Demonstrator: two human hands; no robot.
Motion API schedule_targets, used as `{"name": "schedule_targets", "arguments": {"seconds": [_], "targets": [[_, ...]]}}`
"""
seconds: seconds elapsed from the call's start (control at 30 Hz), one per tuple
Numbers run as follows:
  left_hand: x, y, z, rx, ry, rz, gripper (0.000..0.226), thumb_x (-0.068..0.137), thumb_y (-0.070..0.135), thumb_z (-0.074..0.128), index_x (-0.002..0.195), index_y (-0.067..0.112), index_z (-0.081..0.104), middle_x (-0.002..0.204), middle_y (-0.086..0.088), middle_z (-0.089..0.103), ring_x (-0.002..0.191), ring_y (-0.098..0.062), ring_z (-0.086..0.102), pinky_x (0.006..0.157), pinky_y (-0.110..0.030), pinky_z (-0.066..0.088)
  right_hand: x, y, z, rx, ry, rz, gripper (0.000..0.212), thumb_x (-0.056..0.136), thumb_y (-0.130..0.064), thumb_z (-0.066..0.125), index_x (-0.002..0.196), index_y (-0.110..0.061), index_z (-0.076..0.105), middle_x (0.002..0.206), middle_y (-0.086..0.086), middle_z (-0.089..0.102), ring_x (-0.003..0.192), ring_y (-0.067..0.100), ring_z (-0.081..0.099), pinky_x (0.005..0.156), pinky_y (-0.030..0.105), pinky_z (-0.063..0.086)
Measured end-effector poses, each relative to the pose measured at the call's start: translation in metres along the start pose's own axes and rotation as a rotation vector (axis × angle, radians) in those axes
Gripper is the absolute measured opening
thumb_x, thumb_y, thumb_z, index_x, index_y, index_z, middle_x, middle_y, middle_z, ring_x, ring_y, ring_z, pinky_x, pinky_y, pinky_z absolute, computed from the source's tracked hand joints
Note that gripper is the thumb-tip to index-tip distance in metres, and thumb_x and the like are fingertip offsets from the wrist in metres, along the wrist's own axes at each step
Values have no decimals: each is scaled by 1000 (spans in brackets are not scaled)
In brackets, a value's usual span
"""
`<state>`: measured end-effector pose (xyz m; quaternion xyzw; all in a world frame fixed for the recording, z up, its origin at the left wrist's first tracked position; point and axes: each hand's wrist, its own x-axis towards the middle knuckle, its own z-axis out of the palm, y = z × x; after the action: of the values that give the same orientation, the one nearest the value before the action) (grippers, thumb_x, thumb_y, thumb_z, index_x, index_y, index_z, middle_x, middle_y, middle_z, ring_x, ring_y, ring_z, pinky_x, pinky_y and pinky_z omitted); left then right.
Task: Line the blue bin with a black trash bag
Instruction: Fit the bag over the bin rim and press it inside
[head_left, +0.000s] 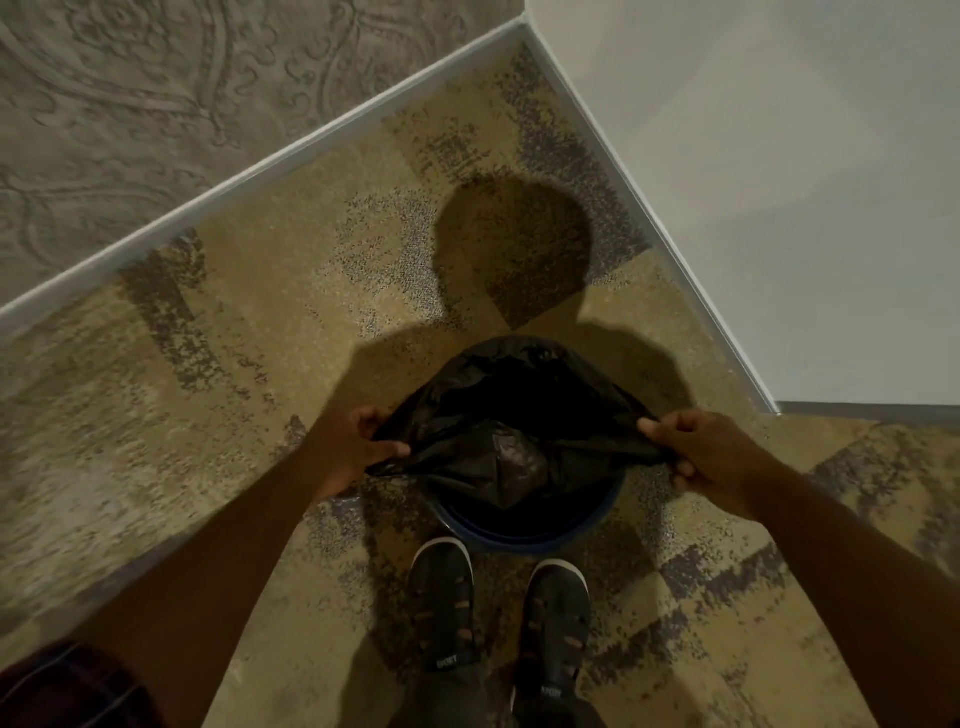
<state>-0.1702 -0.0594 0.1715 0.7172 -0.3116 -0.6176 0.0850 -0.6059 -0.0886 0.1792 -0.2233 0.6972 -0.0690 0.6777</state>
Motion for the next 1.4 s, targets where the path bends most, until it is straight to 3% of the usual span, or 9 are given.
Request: {"name": "schedule_targets", "arguments": {"seconds": [0.1,0.27,0.4,0.5,0.67,0.93,1.1,1.2,1.4], "targets": [[-9,-7,4,68,-17,-69,27,84,-14,77,107,1,71,71,7,78,63,-7,69,50,-13,50,-3,-3,6,0,-10,67,29,83,-21,83,95,-8,61,63,8,52,50,19,49,50,31,47],[-23,-23,22,6,59,-408,13,101,0,61,114,1,64,84,-19,65,66,-25,61,58,-30,51,-7,-5,23,411,113,159,4,104,-14,57,105,-11,60,102,17,66,80,30,69,70,42,59],[-42,-30,45,-462,137,-544,13,108,6,50,102,1,62,80,-16,62,66,-24,58,51,-34,56,-11,5,41,768,194,196,18,111,-18,41,106,-12,58,105,15,69,92,33,70,71,47,54],[-52,-38,60,-931,120,-537,15,109,2,45,106,1,60,94,-21,66,81,-32,64,70,-46,58,-11,17,55,926,236,209,28,113,-23,34,120,-8,56,107,14,67,95,33,67,72,48,52],[-57,-61,86,-1314,102,-394,26,110,0,41,119,4,65,97,-19,83,87,-34,82,65,-48,68,-7,34,69,914,287,230,43,111,-26,45,150,-12,48,142,19,58,126,44,59,105,62,49],[-51,-70,127,-1180,230,-337,35,111,0,40,139,1,61,132,-25,68,118,-42,67,94,-51,57,-1,56,77,436,361,153,37,110,-31,47,133,-5,59,132,24,63,120,45,63,102,63,52],[-36,-71,138,-979,322,-375,35,106,-2,46,137,2,63,123,-24,71,105,-41,69,92,-51,59,12,68,85,514,354,126,15,102,-32,61,98,-23,72,114,14,73,100,36,73,62,45,65],[-17,-78,141,-932,382,-438,40,110,9,41,146,9,60,148,-23,61,134,-43,58,115,-56,47,21,73,84,531,327,125,19,105,-30,58,98,-25,74,117,10,73,105,38,73,81,56,63],[1,-89,140,-878,398,-459,41,110,9,37,143,11,61,143,-23,64,129,-46,61,111,-64,49,39,78,85,491,311,86,17,107,-19,51,108,-9,65,121,22,67,104,41,70,92,68,55]]}}
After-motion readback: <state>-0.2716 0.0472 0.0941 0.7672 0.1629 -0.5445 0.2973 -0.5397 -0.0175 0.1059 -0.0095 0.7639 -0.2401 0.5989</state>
